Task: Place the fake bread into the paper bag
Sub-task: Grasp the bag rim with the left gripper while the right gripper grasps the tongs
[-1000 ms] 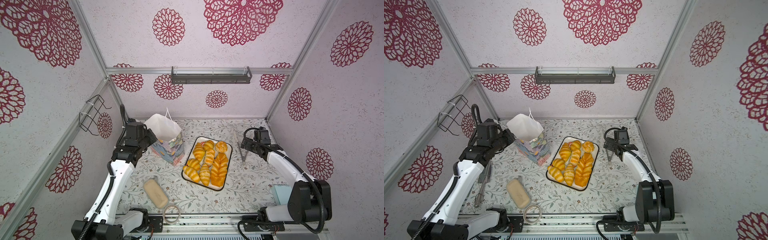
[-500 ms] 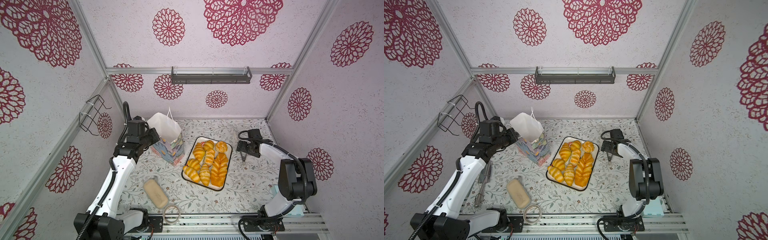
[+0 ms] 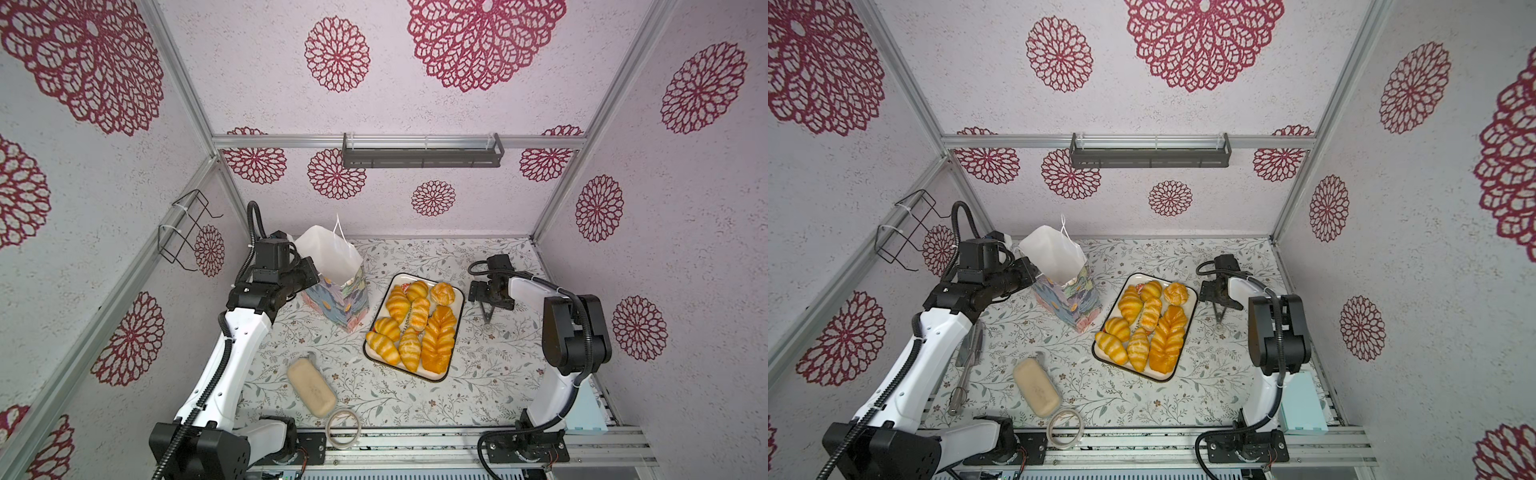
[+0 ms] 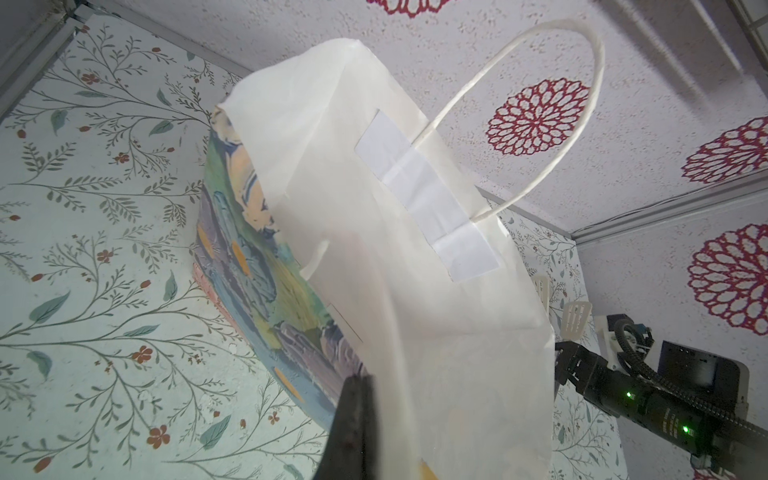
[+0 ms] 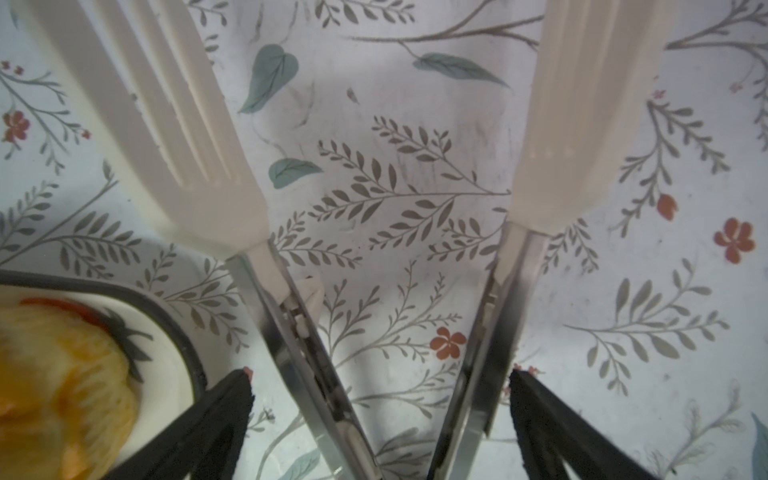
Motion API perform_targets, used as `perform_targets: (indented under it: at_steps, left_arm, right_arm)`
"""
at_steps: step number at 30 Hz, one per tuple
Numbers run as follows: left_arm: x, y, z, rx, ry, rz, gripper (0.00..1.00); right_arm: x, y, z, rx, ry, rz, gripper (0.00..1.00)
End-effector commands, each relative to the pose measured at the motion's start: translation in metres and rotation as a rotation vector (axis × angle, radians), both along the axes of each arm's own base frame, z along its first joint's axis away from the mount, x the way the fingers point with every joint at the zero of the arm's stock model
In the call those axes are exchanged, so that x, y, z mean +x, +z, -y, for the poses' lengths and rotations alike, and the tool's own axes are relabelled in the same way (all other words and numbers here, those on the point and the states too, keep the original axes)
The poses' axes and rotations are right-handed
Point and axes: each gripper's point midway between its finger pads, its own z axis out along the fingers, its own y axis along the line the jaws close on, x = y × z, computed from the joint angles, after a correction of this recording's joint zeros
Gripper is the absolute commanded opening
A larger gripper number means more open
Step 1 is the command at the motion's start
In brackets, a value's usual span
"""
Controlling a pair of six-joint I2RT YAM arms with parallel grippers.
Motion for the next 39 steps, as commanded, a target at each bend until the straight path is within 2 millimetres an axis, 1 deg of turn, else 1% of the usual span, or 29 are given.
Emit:
perform_targets:
  at_steps: [1,8,12,17,25,34,39]
  left_arm:
    - [-0.001,0.001,0.001,0.010,-0.023,-0.009,0.00]
    - [0.000,-0.001,0.003,0.007,-0.038,-0.017,0.00]
    - [0.000,-0.001,0.005,0.001,-0.049,-0.020,0.00]
    - [-0.001,0.001,0.006,-0.005,-0.054,-0.016,0.00]
    - [0.000,0.004,0.007,-0.006,-0.061,-0.015,0.00]
    - [0.001,0.007,0.010,-0.016,-0.069,-0.012,0.00]
    - [0.002,0.006,0.011,-0.016,-0.077,-0.017,0.00]
  right_arm:
    - [0.002,0.002,0.007,-0.043,0.006,-0.017,0.99]
    - [0.006,-0.010,0.007,-0.022,0.006,-0.033,0.99]
    - [0.005,-0.017,0.010,-0.027,0.001,-0.050,0.98]
    - [0.005,-0.020,0.016,-0.038,-0.011,-0.054,0.96]
    - [0.006,-0.018,0.015,-0.022,-0.013,-0.045,0.88]
    - [0.008,-0.010,0.015,-0.018,-0.014,-0.016,0.69]
    - [0.006,-0.003,0.017,-0.024,-0.023,0.002,0.64]
